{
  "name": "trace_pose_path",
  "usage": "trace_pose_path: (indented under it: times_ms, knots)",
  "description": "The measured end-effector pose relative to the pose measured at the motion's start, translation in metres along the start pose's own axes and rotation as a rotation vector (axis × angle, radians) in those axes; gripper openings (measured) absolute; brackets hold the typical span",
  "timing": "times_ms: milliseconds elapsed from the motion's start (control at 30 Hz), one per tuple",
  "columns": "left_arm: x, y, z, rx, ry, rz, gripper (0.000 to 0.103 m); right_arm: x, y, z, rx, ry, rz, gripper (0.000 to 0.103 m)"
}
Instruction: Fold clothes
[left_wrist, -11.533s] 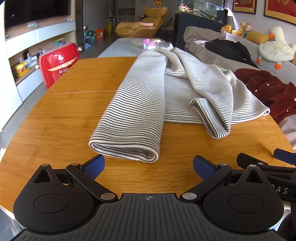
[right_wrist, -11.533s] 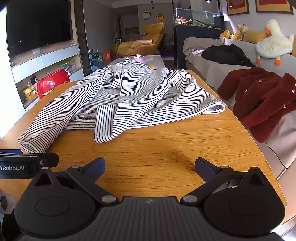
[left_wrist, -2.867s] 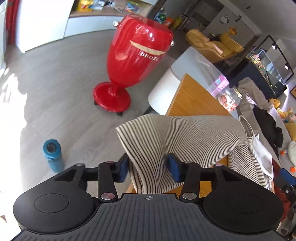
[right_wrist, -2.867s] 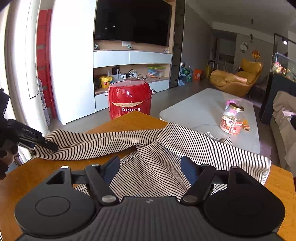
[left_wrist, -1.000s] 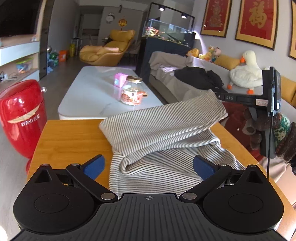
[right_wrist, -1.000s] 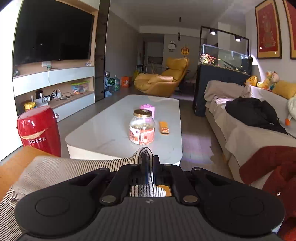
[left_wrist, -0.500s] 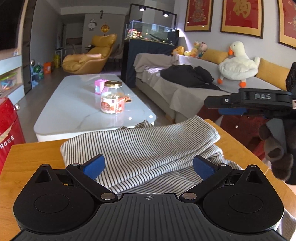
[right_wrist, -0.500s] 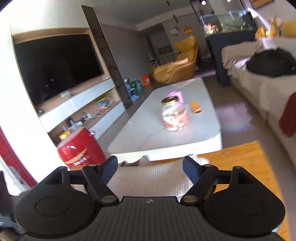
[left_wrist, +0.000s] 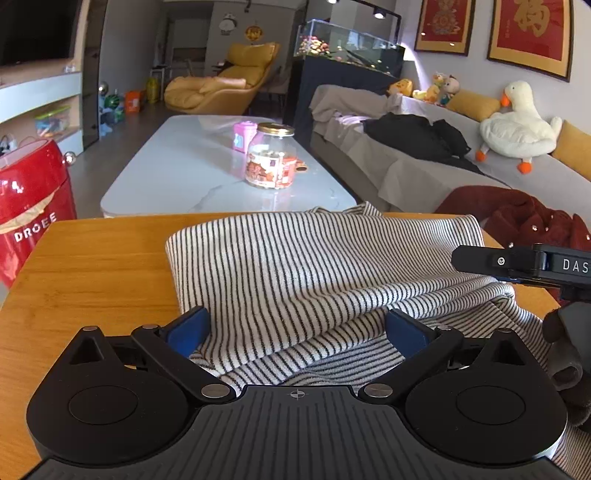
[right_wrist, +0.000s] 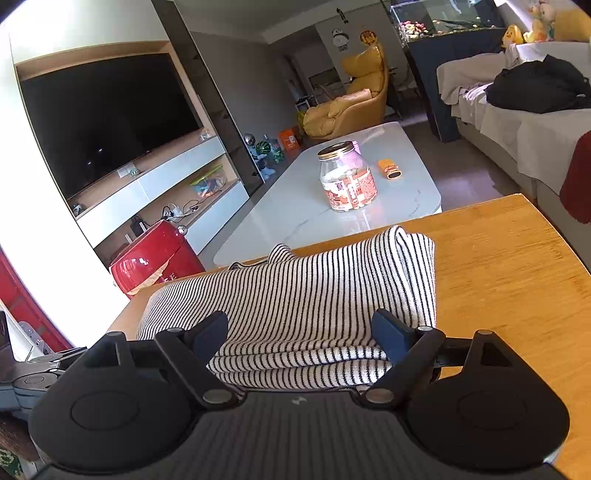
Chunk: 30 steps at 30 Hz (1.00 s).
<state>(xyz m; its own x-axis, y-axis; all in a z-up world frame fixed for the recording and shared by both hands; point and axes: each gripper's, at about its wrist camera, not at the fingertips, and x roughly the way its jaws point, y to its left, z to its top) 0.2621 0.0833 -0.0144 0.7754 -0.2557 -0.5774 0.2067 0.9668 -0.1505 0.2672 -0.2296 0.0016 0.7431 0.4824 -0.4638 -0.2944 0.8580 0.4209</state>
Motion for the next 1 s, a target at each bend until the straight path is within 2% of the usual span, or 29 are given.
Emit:
trace_pose_path:
  times_ms: [67, 100, 133, 233, 367, 500, 567, 633, 733, 800, 933, 1000]
  knots:
    - [-0.012, -0.002, -0.009, -0.009, 0.0, -0.001, 0.103, -0.005, 0.003, -0.007, -0.011, 0.011, 0.014, 0.092]
    - [-0.018, -0.003, -0.014, -0.013, 0.001, -0.001, 0.103, -0.009, 0.006, -0.011, -0.019, 0.021, 0.03, 0.1]
    - [-0.024, -0.006, -0.018, -0.01, 0.002, 0.005, 0.103, -0.012, 0.01, -0.015, -0.031, 0.036, 0.051, 0.103]
    - [-0.038, -0.014, -0.028, 0.029, 0.014, 0.035, 0.103, -0.023, 0.024, -0.025, -0.064, 0.051, 0.027, 0.103]
    - [-0.046, -0.02, -0.025, 0.063, 0.005, 0.055, 0.103, -0.025, 0.029, -0.026, -0.073, 0.058, 0.009, 0.103]
    - [-0.057, -0.027, -0.011, 0.082, -0.055, 0.048, 0.103, -0.027, 0.025, -0.027, -0.045, 0.043, 0.026, 0.103]
    - [-0.061, -0.029, -0.005, 0.087, -0.09, 0.023, 0.103, -0.028, 0.023, -0.027, -0.038, 0.039, 0.035, 0.103]
    - [-0.058, -0.029, -0.001, 0.071, -0.102, -0.041, 0.103, -0.028, 0.023, -0.027, -0.041, 0.04, 0.039, 0.103]
    - [-0.039, -0.025, -0.007, 0.032, -0.039, -0.13, 0.103, -0.026, 0.027, -0.026, -0.075, 0.057, 0.027, 0.103]
    - [-0.026, -0.026, -0.019, 0.063, -0.02, -0.109, 0.103, -0.023, 0.033, -0.026, -0.115, 0.076, 0.005, 0.103]
    - [-0.026, -0.024, -0.02, 0.049, -0.02, -0.117, 0.103, -0.025, 0.042, -0.02, -0.16, 0.09, -0.02, 0.103]
    - [-0.027, -0.025, -0.021, 0.05, -0.024, -0.112, 0.103, -0.038, 0.049, -0.013, -0.199, 0.015, -0.054, 0.101]
